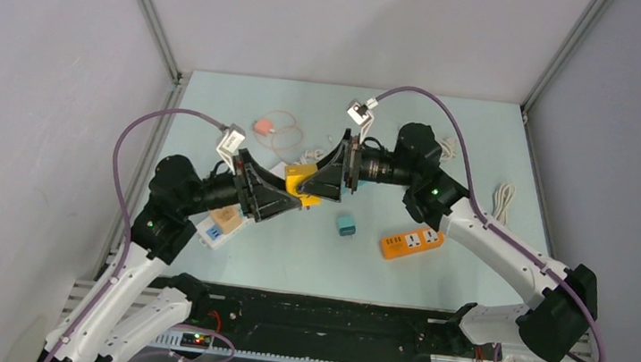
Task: Insert the plug
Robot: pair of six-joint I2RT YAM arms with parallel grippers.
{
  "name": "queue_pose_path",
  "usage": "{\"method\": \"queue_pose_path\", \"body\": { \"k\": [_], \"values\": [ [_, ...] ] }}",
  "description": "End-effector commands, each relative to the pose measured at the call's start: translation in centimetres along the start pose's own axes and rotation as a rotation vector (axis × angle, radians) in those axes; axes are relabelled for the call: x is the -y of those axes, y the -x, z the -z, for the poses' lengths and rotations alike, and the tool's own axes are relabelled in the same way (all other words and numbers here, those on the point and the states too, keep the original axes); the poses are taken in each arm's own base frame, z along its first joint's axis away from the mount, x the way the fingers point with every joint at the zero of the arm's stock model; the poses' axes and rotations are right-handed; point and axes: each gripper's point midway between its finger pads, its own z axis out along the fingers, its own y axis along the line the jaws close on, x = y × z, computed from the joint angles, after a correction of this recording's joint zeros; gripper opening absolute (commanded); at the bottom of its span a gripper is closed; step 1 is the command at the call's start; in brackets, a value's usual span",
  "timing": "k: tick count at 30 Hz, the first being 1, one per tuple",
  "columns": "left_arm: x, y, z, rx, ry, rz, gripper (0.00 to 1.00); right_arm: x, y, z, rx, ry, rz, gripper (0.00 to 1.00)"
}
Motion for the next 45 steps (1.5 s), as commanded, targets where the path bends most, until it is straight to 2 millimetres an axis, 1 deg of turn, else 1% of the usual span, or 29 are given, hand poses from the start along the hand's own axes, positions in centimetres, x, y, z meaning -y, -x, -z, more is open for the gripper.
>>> {"method": "queue_pose_path", "body": {
  "k": [1, 2, 4, 7, 10, 14, 19, 21, 23, 25, 26, 27, 28, 29, 30, 31, 32, 33, 34, 36, 37, 38, 39, 40, 41, 42, 43, 44, 45],
  "values": [
    [2.3, 0.2, 0.9, -0.053, -0.079, -0.157, 0.0, -1.7, -0.3, 0.7, -0.073, 0.04, 0.127, 0.99],
    [2.8, -0.1, 1.2, -0.065, -0.104, -0.168, 0.0, -1.6, -1.0, 0.8, -0.1, 0.034, 0.123, 0.99],
    [3.4, -0.3, 1.5, -0.071, -0.132, -0.197, 0.0, -1.5, -1.5, 1.0, -0.123, 0.021, 0.149, 0.98],
    [3.9, -0.7, 1.9, -0.077, -0.158, -0.23, 0.0, -1.2, -1.8, 0.9, -0.12, -0.02, 0.201, 0.95],
    [4.4, -1.1, 2.2, -0.097, -0.191, -0.244, 0.0, -1.3, -1.9, 0.7, -0.125, -0.014, 0.213, 0.94],
    [4.6, -1.5, 2.4, -0.105, -0.209, -0.273, 0.0, -1.8, -2.7, 0.5, -0.155, 0.019, 0.234, 0.99],
    [4.6, -2.2, 2.7, -0.118, -0.231, -0.306, 0.0, -1.4, -2.6, 0.4, -0.162, -0.004, 0.224, 0.99],
    [4.7, -2.3, 2.7, -0.121, -0.237, -0.31, 0.0, -1.4, -2.7, 0.3, -0.172, 0.003, 0.215, 0.97],
    [4.6, -2.4, 2.8, -0.125, -0.24, -0.314, 0.0, -1.5, -2.9, 0.1, -0.181, 0.014, 0.206, 0.89],
    [4.5, -2.4, 2.8, -0.125, -0.237, -0.319, 0.0, -1.4, -3.1, -0.1, -0.194, 0.017, 0.19, 0.78],
    [4.5, -2.4, 2.8, -0.124, -0.234, -0.319, 0.0, -1.7, -3.1, -0.1, -0.198, 0.025, 0.188, 0.7],
    [4.4, -2.5, 2.8, -0.124, -0.23, -0.317, 0.0, -1.7, -3.3, -0.1, -0.206, 0.028, 0.182, 0.65],
    [4.3, -2.4, 2.7, -0.124, -0.227, -0.317, 0.0, -1.6, -3.4, -0.1, -0.208, 0.027, 0.178, 0.54],
    [4.2, -2.3, 2.6, -0.123, -0.215, -0.307, 0.0, -1.7, -3.4, -0.2, -0.21, 0.027, 0.176, 0.48],
    [4.2, -2.1, 2.6, -0.121, -0.21, -0.302, 0.11, -1.6, -3.4, -0.2, -0.212, 0.022, 0.173, 0.35],
    [4.0, -2.1, 2.5, -0.123, -0.2, -0.291, 0.28, -1.4, -3.3, -0.2, -0.205, 0.005, 0.173, 0.3],
    [4.3, -1.8, 2.5, -0.12, -0.198, -0.282, 0.51, -1.3, -3.3, -0.2, -0.204, -0.008, 0.171, 0.23],
    [4.2, -1.6, 2.4, -0.118, -0.188, -0.271, 0.6, -0.8, -3.1, -0.2, -0.192, -0.034, 0.173, 0.2],
    [4.2, -1.3, 2.4, -0.108, -0.177, -0.272, 0.78, -0.8, -3.0, -0.1, -0.188, -0.046, 0.177, 0.16],
    [4.2, -0.7, 2.5, -0.089, -0.148, -0.274, 0.96, -0.4, -2.6, -0.1, -0.166, -0.082, 0.193, 0.1],
    [4.3, -0.5, 2.6, -0.075, -0.136, -0.29, 0.98, 0.0, -2.2, -0.1, -0.148, -0.112, 0.202, 0.07],
    [3.8, 0.2, 2.7, -0.048, -0.083, -0.293, 0.99, 0.0, -2.1, -0.1, -0.141, -0.122, 0.215, 0.06],
    [3.6, 0.7, 2.9, -0.019, -0.046, -0.314, 0.99, 0.5, -1.7, -0.1, -0.123, -0.159, 0.225, 0.03],
    [2.9, 2.0, 3.4, 0.039, 0.048, -0.323, 1.0, 0.6, -1.6, -0.2, -0.115, -0.176, 0.242, 0.02],
    [2.3, 2.8, 3.8, 0.073, 0.11, -0.332, 1.0, 1.5, -1.3, -0.2, -0.096, -0.229, 0.26, 0.01],
    [1.2, 4.5, 4.8, 0.149, 0.238, -0.334, 1.0, 1.8, -1.4, -0.3, -0.095, -0.252, 0.266, 0.0],
    [0.6, 5.4, 5.4, 0.187, 0.304, -0.336, 1.0, 3.1, -1.0, -0.4, -0.074, -0.317, 0.283, 0.0],
    [-0.7, 6.8, 6.7, 0.248, 0.428, -0.329, 1.0, 4.0, -0.8, -0.6, -0.056, -0.373, 0.295, 0.0],
    [-1.3, 7.5, 7.3, 0.273, 0.485, -0.331, 1.0, 5.0, -1.1, -1.0, -0.06, -0.404, 0.304, 0.0]
  ]
}}
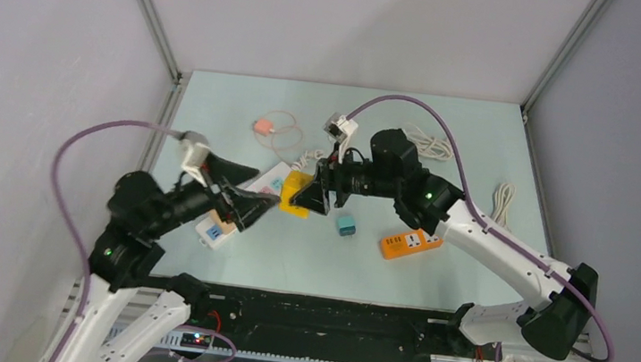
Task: Insert the plug
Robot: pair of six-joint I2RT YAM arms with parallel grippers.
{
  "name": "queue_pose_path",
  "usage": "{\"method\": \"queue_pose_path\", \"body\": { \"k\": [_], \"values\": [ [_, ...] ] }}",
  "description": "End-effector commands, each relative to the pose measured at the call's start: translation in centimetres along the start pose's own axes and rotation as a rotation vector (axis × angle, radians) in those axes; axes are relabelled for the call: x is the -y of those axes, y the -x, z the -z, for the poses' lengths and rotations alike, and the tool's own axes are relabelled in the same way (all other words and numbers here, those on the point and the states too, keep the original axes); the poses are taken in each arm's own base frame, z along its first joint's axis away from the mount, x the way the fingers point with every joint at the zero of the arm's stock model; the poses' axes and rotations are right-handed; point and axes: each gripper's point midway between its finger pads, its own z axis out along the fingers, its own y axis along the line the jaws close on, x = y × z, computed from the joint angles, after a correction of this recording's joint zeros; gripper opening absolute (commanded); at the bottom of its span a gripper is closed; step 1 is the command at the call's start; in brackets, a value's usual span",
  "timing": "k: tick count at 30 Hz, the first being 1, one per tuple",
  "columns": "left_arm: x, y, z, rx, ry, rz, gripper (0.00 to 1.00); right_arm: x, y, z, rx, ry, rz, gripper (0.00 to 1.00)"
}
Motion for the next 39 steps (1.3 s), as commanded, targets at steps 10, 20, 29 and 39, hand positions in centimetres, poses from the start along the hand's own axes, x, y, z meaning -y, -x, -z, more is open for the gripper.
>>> {"method": "queue_pose_path", "body": {
  "k": [10, 20, 29, 39],
  "values": [
    [-12.2, 4.7, 7.0, 0.244, 0.877, 0.067, 1.0, 10.8, -0.1, -8.9, 0.135, -0.55, 0.202, 0.0],
    [-10.8, 4.0, 9.8, 0.307, 0.871, 0.062, 1.0, 12.7, -1.9, -16.5, 0.138, -0.567, 0.211, 0.0],
    [-10.1, 4.8, 10.4, 0.35, 0.859, 0.069, 1.0, 14.0, -5.0, -19.6, 0.124, -0.555, 0.172, 0.0],
    [-10.3, 4.1, 9.9, 0.319, 0.85, 0.065, 1.0, 16.0, -7.6, -21.3, 0.067, -0.543, 0.122, 0.0]
  ]
}}
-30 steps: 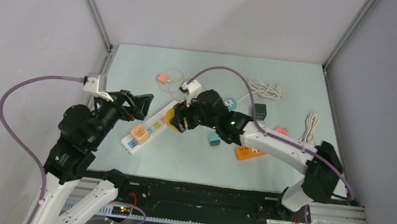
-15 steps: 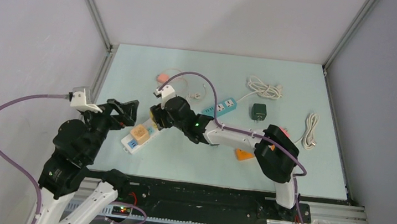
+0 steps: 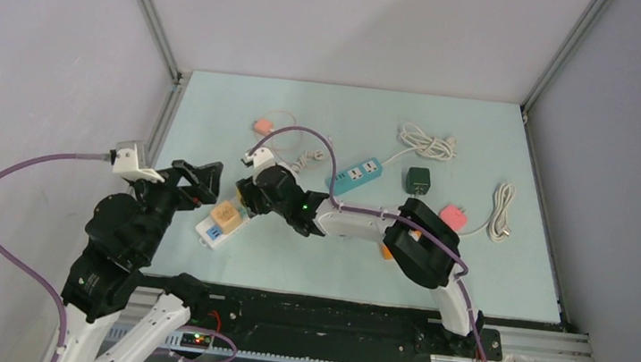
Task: Insert the plug
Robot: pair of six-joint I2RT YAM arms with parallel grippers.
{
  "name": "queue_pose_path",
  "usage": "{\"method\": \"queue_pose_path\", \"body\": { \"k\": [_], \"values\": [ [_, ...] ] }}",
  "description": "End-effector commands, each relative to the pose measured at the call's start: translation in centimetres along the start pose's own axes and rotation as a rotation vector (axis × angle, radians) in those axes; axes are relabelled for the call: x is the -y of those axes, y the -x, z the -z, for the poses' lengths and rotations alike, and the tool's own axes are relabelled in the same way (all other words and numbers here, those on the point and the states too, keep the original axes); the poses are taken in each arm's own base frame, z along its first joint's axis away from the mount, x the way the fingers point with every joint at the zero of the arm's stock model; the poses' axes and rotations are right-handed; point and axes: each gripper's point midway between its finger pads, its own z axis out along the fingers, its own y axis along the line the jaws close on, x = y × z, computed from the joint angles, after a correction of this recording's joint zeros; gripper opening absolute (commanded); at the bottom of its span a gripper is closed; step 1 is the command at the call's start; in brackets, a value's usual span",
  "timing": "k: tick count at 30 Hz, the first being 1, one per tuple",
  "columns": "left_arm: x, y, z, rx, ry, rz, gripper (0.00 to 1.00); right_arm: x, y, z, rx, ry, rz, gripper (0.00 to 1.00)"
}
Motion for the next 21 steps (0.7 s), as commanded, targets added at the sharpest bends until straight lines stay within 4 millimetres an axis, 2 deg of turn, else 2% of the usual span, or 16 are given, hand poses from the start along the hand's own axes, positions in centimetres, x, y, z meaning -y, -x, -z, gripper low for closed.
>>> {"method": "queue_pose_path", "body": {
  "k": [1, 10, 13, 17, 21],
  "values": [
    [0.2, 0.2, -0.1, 0.004, -0.003, 0.012, 1.0, -0.3, 3.6, -1.1, 0.1, 0.037, -0.075, 0.0],
    [0.0, -0.8, -0.9, -0.032, 0.01, -0.005, 1.0, 0.5, 2.6, -2.0, 0.088, 0.034, -0.083, 0.0],
    [0.1, -1.0, -1.1, -0.042, 0.009, -0.012, 1.0, 0.1, 2.8, -2.0, 0.1, 0.063, -0.062, 0.0],
    [0.1, -1.2, -1.2, -0.047, 0.007, -0.017, 1.0, -0.2, 5.6, -0.5, 0.16, 0.085, -0.062, 0.0],
    [0.0, -1.2, -1.1, -0.046, 0.011, -0.016, 1.0, -0.2, 7.3, 0.6, 0.2, 0.094, -0.061, 0.0]
  ]
}}
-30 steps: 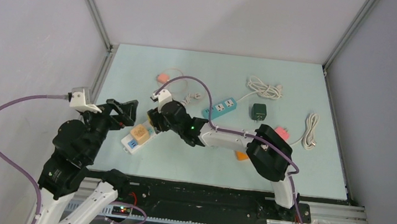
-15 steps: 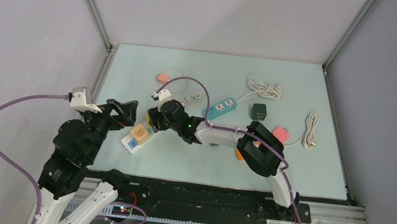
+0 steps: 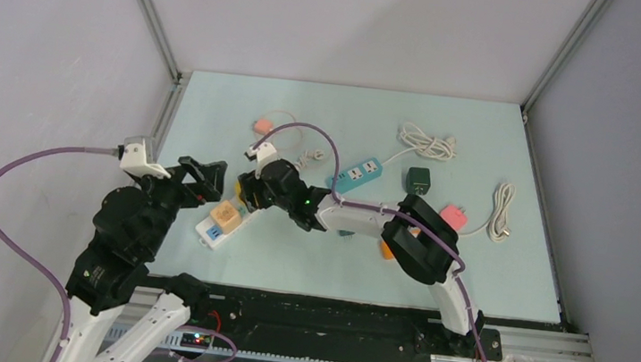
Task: Insert the plug
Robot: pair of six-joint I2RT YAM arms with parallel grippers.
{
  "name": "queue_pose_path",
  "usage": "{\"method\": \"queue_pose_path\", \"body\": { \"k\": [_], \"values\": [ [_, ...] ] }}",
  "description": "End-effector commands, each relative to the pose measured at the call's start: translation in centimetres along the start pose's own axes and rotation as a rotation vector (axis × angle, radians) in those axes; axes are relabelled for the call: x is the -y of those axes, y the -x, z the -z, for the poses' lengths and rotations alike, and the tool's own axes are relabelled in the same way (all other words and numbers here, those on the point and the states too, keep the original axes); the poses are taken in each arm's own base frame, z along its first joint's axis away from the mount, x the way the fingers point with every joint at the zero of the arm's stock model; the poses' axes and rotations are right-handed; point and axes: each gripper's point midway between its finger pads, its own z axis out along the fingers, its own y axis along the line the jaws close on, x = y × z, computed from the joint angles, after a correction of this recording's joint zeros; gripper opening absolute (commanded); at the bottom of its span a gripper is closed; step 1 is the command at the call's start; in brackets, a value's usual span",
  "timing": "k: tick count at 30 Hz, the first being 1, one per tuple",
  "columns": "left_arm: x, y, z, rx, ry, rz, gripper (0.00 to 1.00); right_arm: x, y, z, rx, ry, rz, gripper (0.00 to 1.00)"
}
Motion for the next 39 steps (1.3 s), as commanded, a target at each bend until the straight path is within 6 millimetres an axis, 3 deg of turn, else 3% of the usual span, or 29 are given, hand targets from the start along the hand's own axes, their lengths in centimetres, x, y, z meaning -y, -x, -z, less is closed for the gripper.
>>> {"method": "queue_pose_path", "body": {
  "k": [1, 13, 22, 39],
  "values": [
    [0.0, -0.4, -0.4, -0.009, -0.002, -0.003, 1.0, -0.9, 6.6, 1.7, 0.177, 0.039, -0.002, 0.0],
    [0.0, -0.6, -0.5, -0.018, -0.002, -0.014, 1.0, 0.7, 4.6, -0.3, 0.148, 0.005, -0.03, 0.0],
    [0.0, -1.0, -0.8, -0.03, 0.002, -0.016, 1.0, 0.1, 2.0, -0.7, 0.081, 0.023, -0.042, 0.0],
    [-0.1, -1.1, -0.8, -0.033, 0.003, -0.019, 1.0, 1.0, 0.4, -1.3, 0.051, -0.029, -0.035, 0.0]
  ]
}}
